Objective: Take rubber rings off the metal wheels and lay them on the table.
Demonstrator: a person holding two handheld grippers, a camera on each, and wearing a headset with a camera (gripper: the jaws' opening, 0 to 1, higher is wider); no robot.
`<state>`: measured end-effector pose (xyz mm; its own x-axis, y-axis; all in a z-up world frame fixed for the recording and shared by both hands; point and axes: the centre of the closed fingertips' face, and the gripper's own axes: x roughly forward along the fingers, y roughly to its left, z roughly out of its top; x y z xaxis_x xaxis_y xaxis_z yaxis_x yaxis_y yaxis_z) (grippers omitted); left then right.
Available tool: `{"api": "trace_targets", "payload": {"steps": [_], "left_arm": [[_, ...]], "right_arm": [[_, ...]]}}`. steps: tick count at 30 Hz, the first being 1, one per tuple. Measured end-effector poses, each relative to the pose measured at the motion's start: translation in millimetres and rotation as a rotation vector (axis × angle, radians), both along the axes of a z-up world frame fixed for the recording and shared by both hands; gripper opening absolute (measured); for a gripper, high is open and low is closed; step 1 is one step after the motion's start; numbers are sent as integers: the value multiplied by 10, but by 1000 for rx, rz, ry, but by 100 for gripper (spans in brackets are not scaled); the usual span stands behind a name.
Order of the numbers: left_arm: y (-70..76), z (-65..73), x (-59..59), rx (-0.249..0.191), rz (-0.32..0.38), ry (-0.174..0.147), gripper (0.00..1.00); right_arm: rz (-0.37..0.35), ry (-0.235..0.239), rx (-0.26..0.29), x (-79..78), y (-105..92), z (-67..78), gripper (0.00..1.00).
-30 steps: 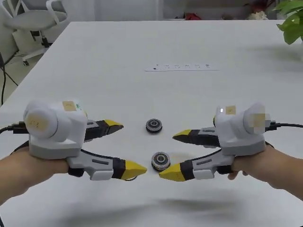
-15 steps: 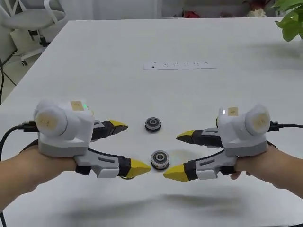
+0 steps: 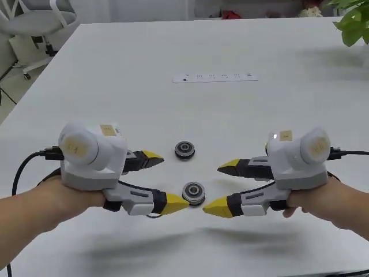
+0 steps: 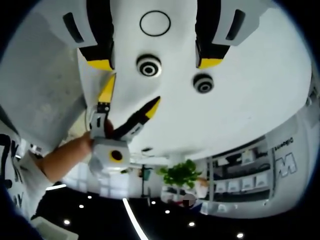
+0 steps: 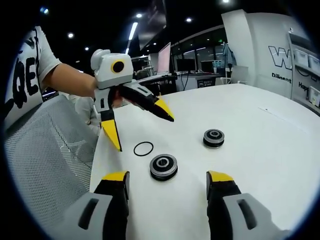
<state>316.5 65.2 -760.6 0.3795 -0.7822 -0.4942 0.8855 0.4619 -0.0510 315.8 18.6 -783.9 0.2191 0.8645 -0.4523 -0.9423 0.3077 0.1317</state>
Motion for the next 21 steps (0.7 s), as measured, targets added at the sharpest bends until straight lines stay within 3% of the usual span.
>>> {"api": "trace_targets", "payload": {"steps": [21], "left_arm": [[-129, -162, 2, 26, -31, 20, 49]], "right_arm": [[12, 15, -24, -4, 16, -131, 41]]}}
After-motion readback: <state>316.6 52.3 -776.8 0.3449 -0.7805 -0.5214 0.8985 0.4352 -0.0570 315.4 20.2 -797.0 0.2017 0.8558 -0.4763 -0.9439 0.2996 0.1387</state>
